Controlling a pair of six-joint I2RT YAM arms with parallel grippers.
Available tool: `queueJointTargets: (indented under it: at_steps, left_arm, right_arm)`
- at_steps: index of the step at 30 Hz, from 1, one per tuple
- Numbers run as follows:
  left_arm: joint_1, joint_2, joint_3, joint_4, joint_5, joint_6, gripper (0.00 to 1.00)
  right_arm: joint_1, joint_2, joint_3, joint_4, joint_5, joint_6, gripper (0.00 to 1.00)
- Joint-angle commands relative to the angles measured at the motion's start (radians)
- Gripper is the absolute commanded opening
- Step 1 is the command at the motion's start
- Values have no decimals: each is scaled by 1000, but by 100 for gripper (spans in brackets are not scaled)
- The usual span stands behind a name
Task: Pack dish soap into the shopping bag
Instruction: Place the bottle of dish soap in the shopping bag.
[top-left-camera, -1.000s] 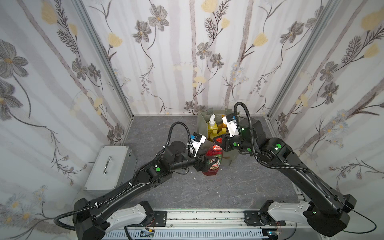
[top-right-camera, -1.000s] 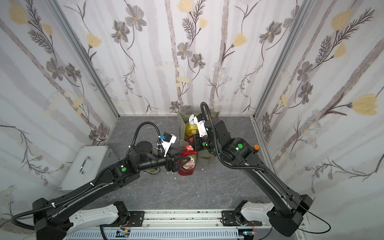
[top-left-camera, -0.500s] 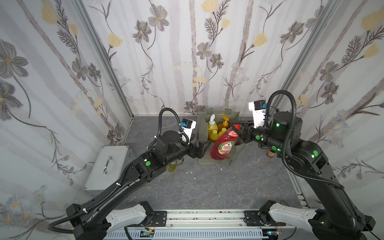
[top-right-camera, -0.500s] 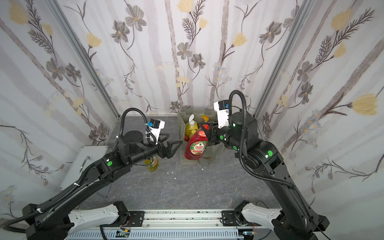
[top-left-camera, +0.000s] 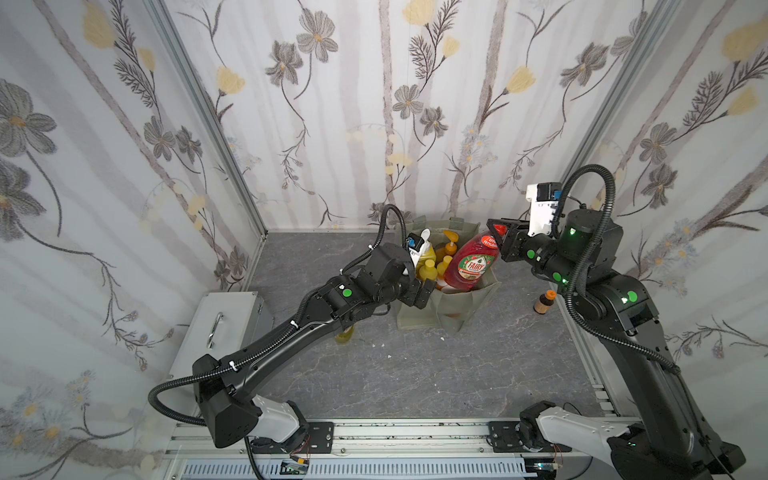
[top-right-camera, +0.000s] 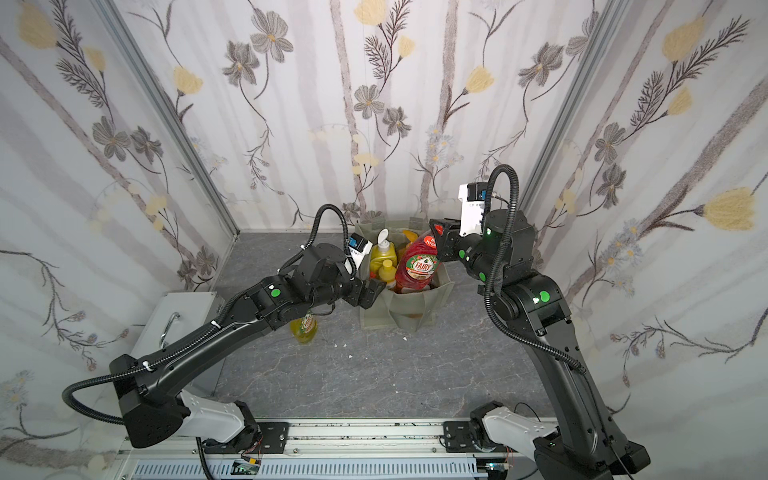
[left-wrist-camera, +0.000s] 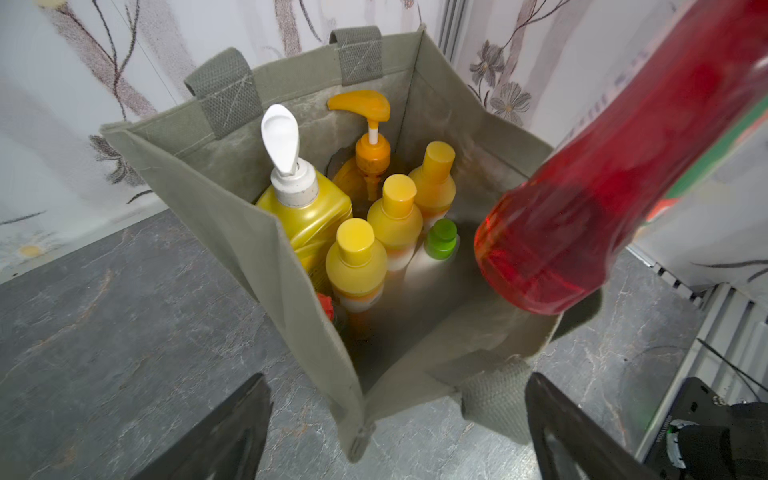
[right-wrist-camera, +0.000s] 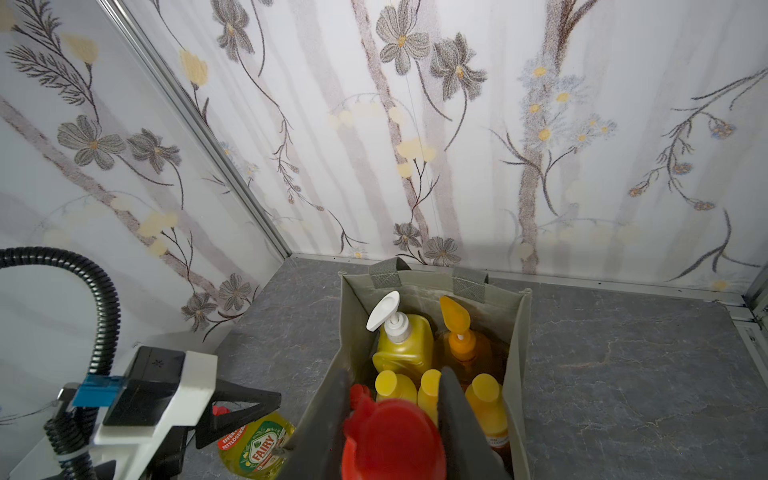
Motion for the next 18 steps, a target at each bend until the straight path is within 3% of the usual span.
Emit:
queueJointTargets:
  at_steps: [1, 4, 8, 12, 16, 18]
  left_arm:
    - [-4, 8, 12, -35, -61, 17, 95]
    - [-7, 3, 8, -41, -56, 11, 89]
    - [-7, -9, 1, -49, 6, 0, 57]
    - [-11, -26, -53, -37, 58, -18, 37]
    - [-12, -44, -94, -31, 61, -55, 39]
    - [-11, -54, -103, -25, 48, -97, 54]
  right_arm:
    - [-5, 18, -4, 195, -40, -5, 0]
    - [0, 16, -60, 231, -69, 0, 0]
    - [37, -2, -148, 256, -20, -9, 0]
    - [104, -26, -235, 266, 86, -43, 0]
    - [181, -63, -311, 279, 168, -69, 0]
    - [221, -80, -344, 283, 201, -74, 0]
